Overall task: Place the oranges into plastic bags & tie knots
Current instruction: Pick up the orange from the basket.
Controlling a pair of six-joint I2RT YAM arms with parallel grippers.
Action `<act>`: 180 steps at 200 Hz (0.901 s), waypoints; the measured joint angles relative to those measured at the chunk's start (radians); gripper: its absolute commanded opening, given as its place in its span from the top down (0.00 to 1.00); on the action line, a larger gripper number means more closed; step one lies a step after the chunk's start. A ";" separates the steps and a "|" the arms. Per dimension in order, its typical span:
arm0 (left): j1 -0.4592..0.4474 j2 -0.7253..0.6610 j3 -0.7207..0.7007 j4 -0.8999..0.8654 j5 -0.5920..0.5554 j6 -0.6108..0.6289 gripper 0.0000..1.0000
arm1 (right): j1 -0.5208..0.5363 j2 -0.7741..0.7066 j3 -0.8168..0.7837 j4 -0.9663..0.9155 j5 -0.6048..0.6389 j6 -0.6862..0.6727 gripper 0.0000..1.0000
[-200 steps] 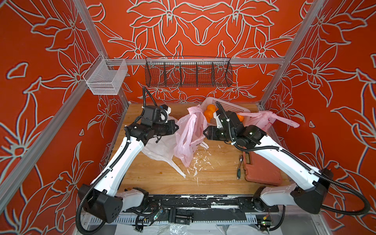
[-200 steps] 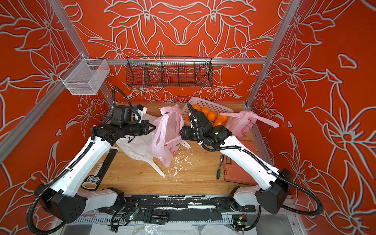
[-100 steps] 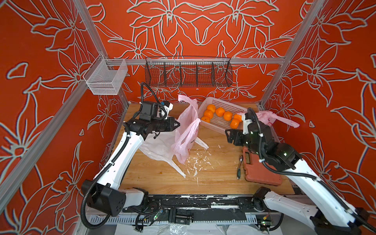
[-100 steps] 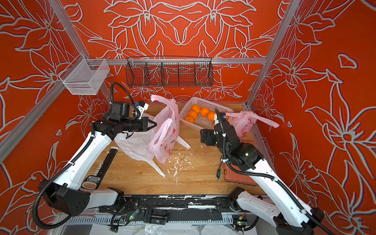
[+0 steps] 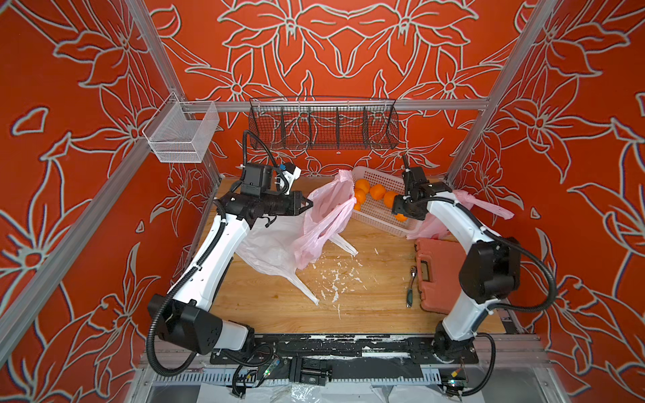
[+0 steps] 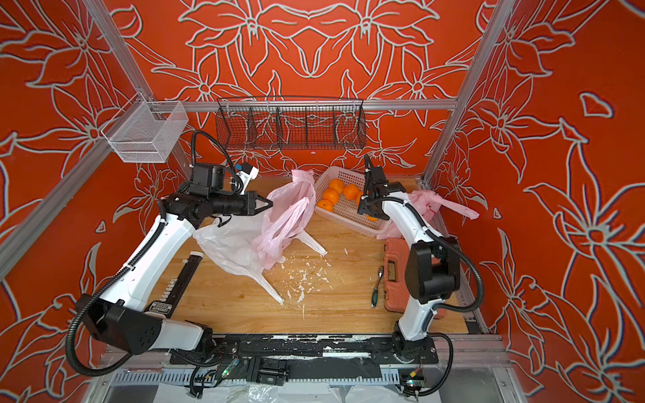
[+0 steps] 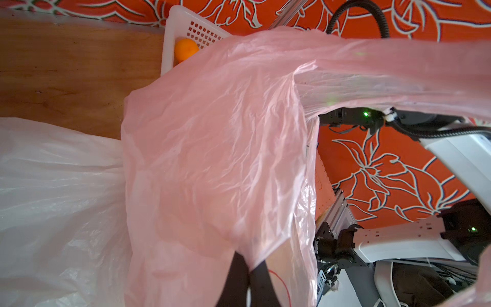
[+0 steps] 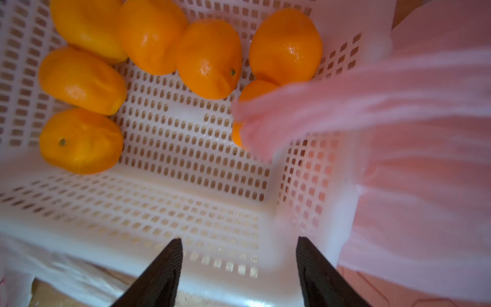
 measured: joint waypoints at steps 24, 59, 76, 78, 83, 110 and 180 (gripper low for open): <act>0.001 0.014 0.001 0.000 0.002 0.007 1.00 | -0.029 0.090 0.067 0.000 -0.002 -0.013 0.28; 0.038 0.019 -0.023 0.014 0.006 -0.007 1.00 | -0.064 0.179 0.123 -0.002 -0.019 -0.019 0.25; 0.066 0.026 -0.037 0.024 0.009 -0.019 1.00 | -0.074 0.225 0.162 0.000 -0.019 -0.020 0.23; 0.069 0.028 -0.039 0.025 0.010 -0.020 1.00 | -0.074 0.230 0.165 0.001 -0.020 -0.020 0.23; 0.076 0.031 -0.042 0.029 0.011 -0.022 1.00 | -0.075 0.240 0.172 0.000 -0.019 -0.020 0.23; 0.085 0.039 -0.063 0.039 0.018 -0.032 1.00 | -0.076 0.306 0.218 -0.006 -0.014 -0.021 0.23; 0.085 0.040 -0.089 0.053 0.022 -0.043 1.00 | -0.076 0.475 0.387 -0.035 0.034 -0.040 0.48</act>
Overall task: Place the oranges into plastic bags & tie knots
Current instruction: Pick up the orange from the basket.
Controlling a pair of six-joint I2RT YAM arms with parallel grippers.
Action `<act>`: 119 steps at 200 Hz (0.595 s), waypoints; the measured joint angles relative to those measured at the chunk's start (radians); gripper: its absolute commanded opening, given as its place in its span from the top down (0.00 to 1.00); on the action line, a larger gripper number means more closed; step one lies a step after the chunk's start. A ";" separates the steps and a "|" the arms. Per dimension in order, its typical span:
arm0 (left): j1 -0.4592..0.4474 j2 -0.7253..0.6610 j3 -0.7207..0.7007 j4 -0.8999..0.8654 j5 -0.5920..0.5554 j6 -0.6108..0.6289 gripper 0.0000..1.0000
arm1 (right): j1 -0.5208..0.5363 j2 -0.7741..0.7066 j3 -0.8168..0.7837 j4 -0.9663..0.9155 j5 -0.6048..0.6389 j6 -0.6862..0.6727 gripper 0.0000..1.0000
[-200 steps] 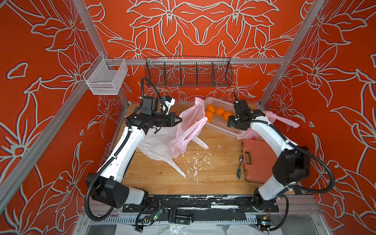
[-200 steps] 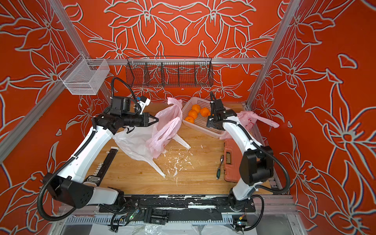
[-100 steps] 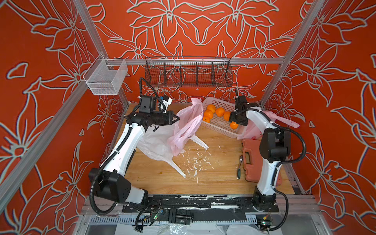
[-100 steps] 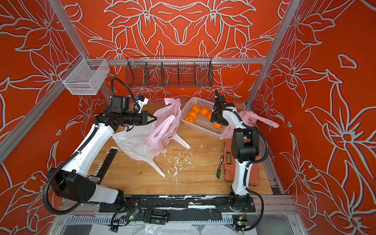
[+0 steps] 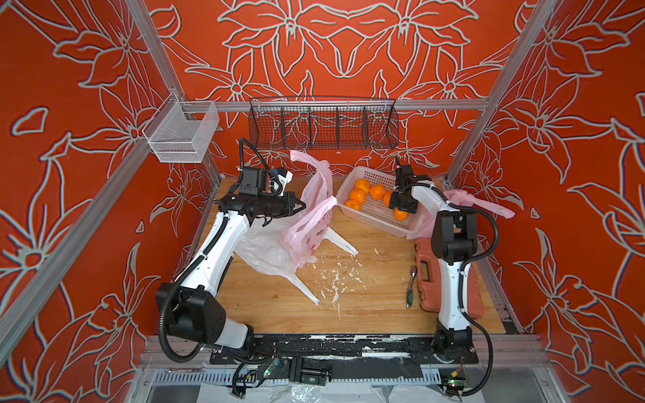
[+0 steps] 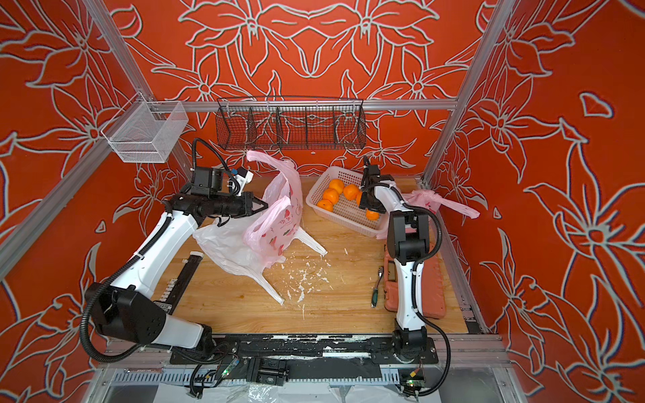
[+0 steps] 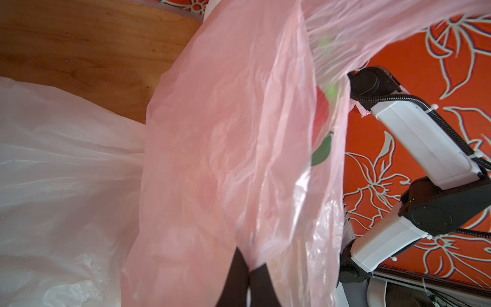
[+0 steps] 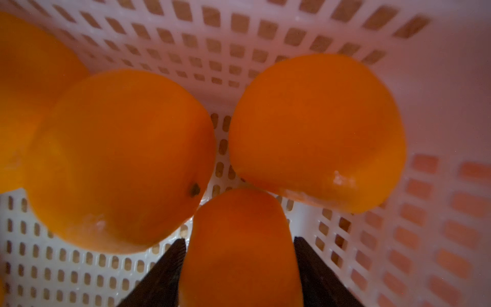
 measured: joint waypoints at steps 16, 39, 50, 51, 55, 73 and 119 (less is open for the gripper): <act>0.000 0.000 -0.004 0.001 0.002 -0.007 1.00 | 0.000 0.007 0.011 -0.007 0.007 0.003 0.55; 0.000 0.000 -0.004 0.008 0.019 -0.026 1.00 | 0.001 -0.027 -0.029 0.007 0.010 0.002 0.61; 0.000 0.000 -0.008 0.016 0.026 -0.035 1.00 | 0.008 -0.080 -0.100 0.022 0.010 0.003 0.62; 0.000 0.000 -0.008 0.016 0.026 -0.035 1.00 | 0.009 -0.085 -0.105 0.023 0.010 0.003 0.62; 0.000 -0.001 -0.010 0.020 0.027 -0.041 1.00 | 0.011 -0.116 -0.140 0.028 0.010 0.003 0.62; 0.000 -0.002 -0.024 0.031 0.027 -0.053 1.00 | 0.047 -0.288 -0.280 0.040 0.010 0.005 0.63; 0.002 -0.009 -0.029 0.031 0.028 -0.060 1.00 | 0.380 -0.852 -0.561 0.266 -0.160 0.083 0.65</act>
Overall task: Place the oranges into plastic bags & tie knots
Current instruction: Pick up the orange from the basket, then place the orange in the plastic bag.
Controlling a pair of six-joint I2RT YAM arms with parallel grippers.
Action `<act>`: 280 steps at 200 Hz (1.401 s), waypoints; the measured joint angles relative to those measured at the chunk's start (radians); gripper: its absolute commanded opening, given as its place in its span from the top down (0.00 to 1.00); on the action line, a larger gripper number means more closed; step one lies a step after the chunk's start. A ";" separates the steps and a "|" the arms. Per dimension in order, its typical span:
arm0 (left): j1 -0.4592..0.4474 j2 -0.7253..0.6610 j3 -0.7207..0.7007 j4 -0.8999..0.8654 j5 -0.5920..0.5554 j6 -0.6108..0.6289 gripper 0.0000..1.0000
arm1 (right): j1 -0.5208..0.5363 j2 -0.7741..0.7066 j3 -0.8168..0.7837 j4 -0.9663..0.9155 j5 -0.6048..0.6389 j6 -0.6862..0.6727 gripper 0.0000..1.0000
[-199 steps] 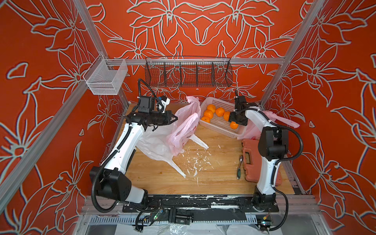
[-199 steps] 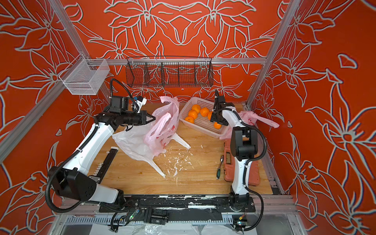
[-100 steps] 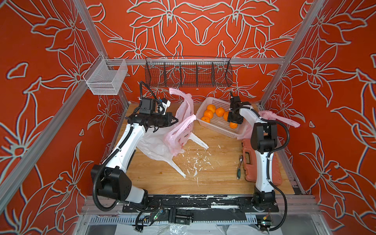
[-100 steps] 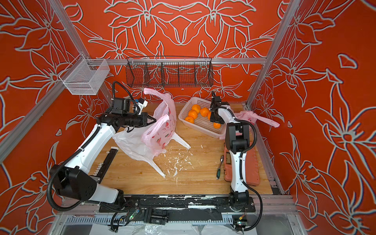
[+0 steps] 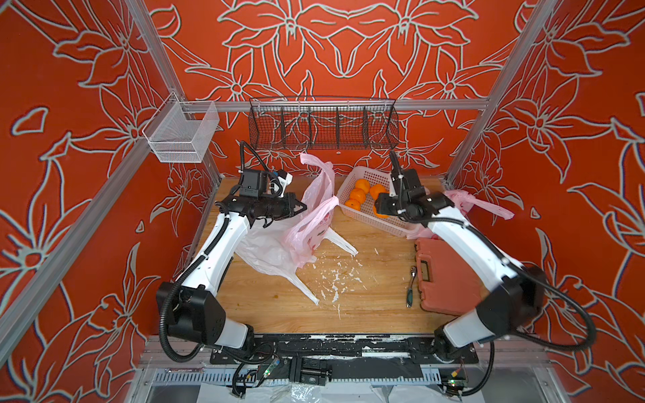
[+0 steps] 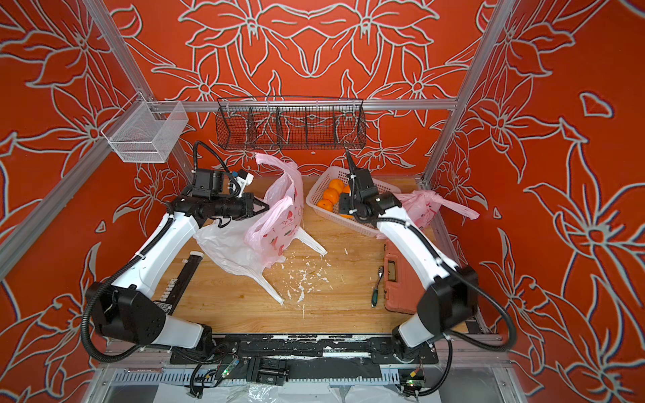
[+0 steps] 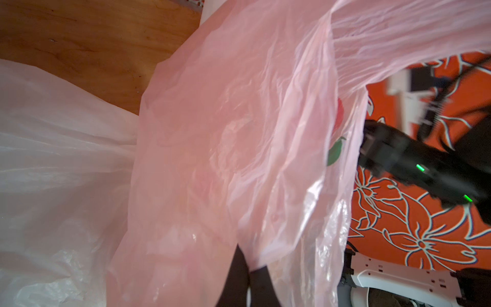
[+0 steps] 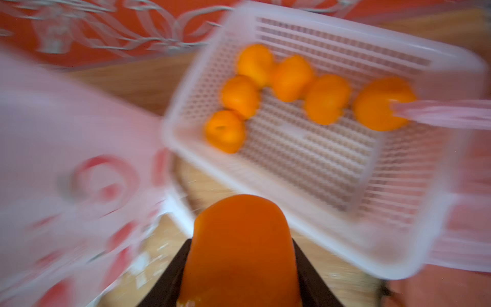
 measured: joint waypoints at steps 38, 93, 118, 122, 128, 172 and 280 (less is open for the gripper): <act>0.005 -0.020 0.000 0.001 0.011 0.001 1.00 | 0.182 -0.086 0.006 0.192 -0.159 0.084 0.67; 0.007 -0.061 -0.015 0.008 0.020 0.005 1.00 | 0.265 0.148 0.187 0.256 -0.211 0.149 0.70; 0.011 -0.069 -0.014 0.008 0.021 0.008 1.00 | 0.282 0.259 0.289 0.248 -0.216 0.154 0.70; 0.012 -0.071 -0.015 0.008 0.021 0.008 1.00 | 0.286 0.274 0.306 0.243 -0.216 0.154 0.70; 0.012 -0.071 -0.015 0.007 0.012 0.008 1.00 | 0.291 0.295 0.333 0.233 -0.211 0.154 0.70; 0.030 -0.079 -0.018 -0.010 -0.041 0.006 1.00 | 0.309 0.379 0.464 0.129 -0.150 0.161 0.61; 0.148 -0.112 -0.067 -0.040 -0.072 -0.019 1.00 | 0.410 0.146 0.312 0.023 -0.024 0.019 0.28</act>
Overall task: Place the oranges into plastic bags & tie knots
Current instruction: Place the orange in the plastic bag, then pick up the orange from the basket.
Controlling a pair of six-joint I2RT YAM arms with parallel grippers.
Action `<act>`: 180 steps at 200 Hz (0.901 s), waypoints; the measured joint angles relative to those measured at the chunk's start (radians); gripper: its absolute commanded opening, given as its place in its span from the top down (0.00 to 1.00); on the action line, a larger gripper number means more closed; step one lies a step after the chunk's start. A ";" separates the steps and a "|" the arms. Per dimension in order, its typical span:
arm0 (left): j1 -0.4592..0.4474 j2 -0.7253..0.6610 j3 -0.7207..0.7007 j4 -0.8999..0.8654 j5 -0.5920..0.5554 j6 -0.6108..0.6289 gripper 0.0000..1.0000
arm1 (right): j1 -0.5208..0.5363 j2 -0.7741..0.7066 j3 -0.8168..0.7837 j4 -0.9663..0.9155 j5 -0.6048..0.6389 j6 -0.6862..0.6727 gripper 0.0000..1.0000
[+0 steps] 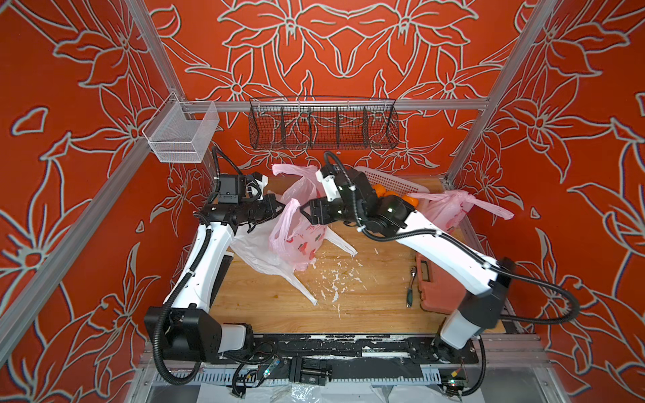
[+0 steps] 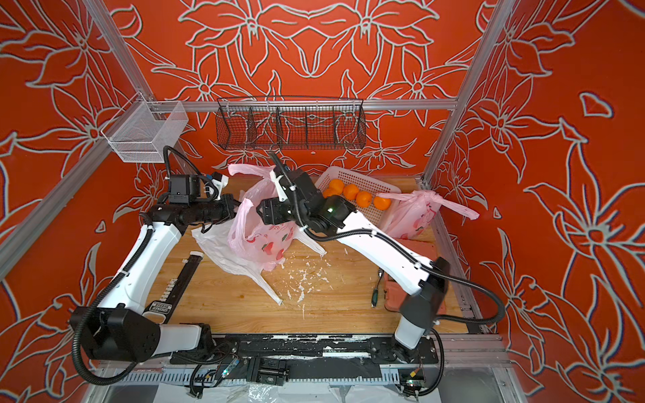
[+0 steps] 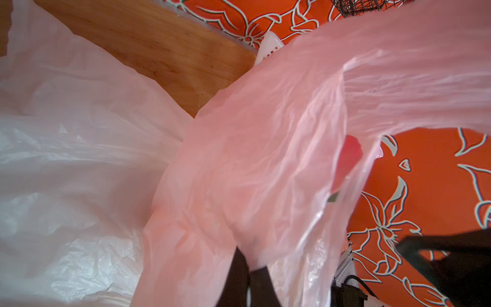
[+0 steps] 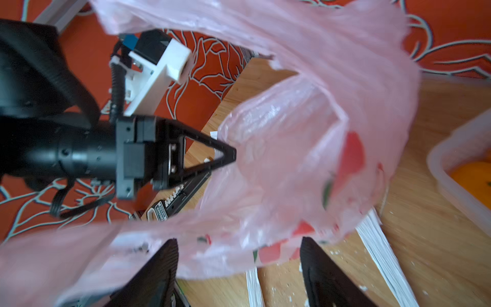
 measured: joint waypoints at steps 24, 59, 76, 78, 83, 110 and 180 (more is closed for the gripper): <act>0.001 0.007 0.000 0.000 0.019 0.000 1.00 | -0.026 -0.236 -0.220 0.024 0.136 -0.004 0.28; 0.001 0.018 0.000 -0.009 0.014 0.003 1.00 | -0.296 -0.286 -0.321 -0.020 0.198 0.062 0.31; 0.001 0.018 0.003 -0.031 -0.024 0.008 1.00 | -0.434 -0.165 -0.303 -0.049 0.206 0.065 0.31; 0.001 0.018 0.003 -0.036 -0.030 0.010 1.00 | -0.442 -0.152 -0.300 -0.050 0.206 0.064 0.31; 0.001 0.018 0.005 -0.045 -0.043 0.012 1.00 | -0.471 -0.097 -0.287 -0.058 0.208 0.062 0.31; 0.000 0.018 0.019 -0.099 -0.122 0.032 1.00 | -0.566 0.172 -0.208 -0.106 0.227 0.034 0.31; -0.063 0.016 0.043 -0.171 -0.262 0.097 1.00 | -0.707 0.520 0.107 -0.123 0.227 0.023 0.32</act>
